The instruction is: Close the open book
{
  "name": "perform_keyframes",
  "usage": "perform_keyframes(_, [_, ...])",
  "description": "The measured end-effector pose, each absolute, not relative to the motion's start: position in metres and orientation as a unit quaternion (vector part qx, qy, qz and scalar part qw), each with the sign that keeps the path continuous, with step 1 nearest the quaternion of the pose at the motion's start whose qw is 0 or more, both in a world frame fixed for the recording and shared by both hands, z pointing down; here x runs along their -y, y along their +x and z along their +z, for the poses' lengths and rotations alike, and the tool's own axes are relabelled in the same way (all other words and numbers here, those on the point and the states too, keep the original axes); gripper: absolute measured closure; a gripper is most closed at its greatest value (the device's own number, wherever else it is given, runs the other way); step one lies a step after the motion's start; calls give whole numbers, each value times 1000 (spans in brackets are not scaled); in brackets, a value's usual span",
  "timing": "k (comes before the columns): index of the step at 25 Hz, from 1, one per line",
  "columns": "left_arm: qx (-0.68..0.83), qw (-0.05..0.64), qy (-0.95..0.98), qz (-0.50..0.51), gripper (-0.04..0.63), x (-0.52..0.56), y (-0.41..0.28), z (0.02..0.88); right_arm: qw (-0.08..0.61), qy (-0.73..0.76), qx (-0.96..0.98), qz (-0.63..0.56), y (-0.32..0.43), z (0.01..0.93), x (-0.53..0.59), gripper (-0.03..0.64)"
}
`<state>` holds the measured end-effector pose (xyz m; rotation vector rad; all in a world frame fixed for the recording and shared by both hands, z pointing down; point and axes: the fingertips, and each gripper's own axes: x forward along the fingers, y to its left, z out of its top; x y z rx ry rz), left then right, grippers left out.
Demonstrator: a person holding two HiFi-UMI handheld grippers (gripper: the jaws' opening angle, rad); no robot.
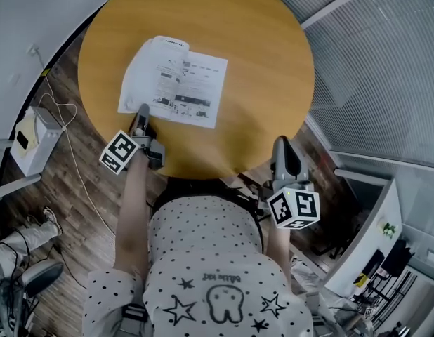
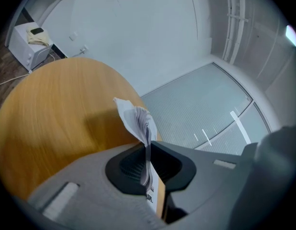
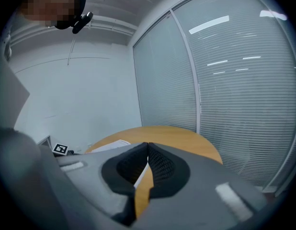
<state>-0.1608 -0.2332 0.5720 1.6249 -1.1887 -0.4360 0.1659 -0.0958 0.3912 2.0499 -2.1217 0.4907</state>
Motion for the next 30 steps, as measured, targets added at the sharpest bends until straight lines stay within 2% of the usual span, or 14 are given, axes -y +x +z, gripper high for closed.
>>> perform_keyframes(30, [521, 396, 755, -42, 563, 226, -129, 552, 67, 700, 691, 164, 194, 388, 82, 614])
